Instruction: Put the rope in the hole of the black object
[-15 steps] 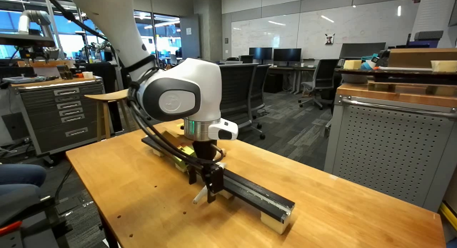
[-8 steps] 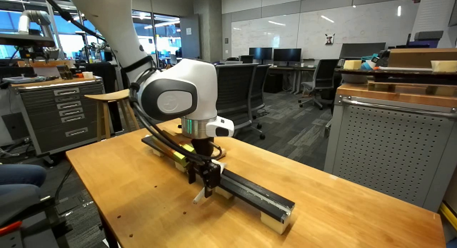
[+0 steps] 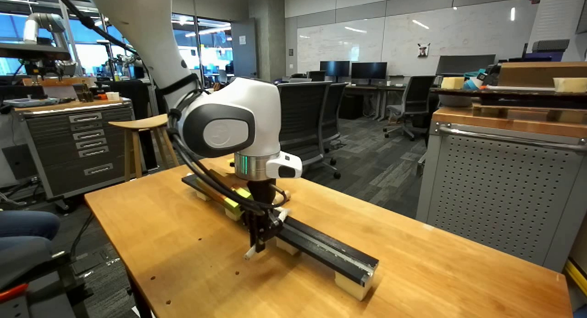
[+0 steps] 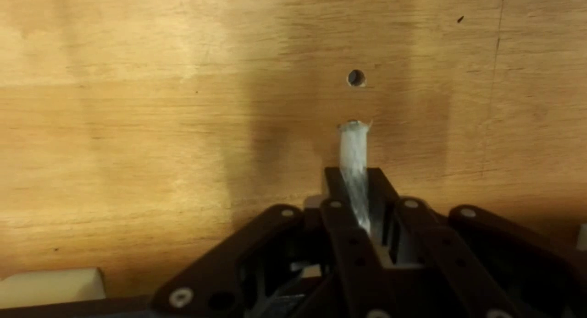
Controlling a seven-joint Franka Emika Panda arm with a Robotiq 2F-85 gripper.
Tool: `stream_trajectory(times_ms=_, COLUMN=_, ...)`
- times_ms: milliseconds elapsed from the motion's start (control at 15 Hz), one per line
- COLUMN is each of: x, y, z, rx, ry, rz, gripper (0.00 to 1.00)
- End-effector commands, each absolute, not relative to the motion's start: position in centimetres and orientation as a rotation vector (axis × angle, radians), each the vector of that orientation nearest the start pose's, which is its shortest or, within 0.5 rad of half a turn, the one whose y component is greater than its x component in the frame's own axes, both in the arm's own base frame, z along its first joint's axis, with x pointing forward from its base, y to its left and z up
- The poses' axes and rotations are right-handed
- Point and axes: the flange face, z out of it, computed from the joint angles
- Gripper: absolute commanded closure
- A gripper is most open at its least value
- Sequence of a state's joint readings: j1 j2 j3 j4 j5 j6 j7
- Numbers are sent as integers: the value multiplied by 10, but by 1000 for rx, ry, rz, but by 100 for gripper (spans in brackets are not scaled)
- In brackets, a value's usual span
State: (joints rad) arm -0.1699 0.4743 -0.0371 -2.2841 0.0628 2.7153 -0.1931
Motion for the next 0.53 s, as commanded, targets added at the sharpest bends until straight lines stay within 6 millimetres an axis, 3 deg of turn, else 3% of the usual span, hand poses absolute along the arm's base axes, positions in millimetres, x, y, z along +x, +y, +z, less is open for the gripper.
stream_trajectory(times_ms=0, x=516, y=-115, z=138, rx=-3117, ry=91, rz=51, gripper=100)
stream_trajectory(times_ms=467, x=505, y=-125, z=156, rx=-3194, ry=79, rz=62, gripper=97)
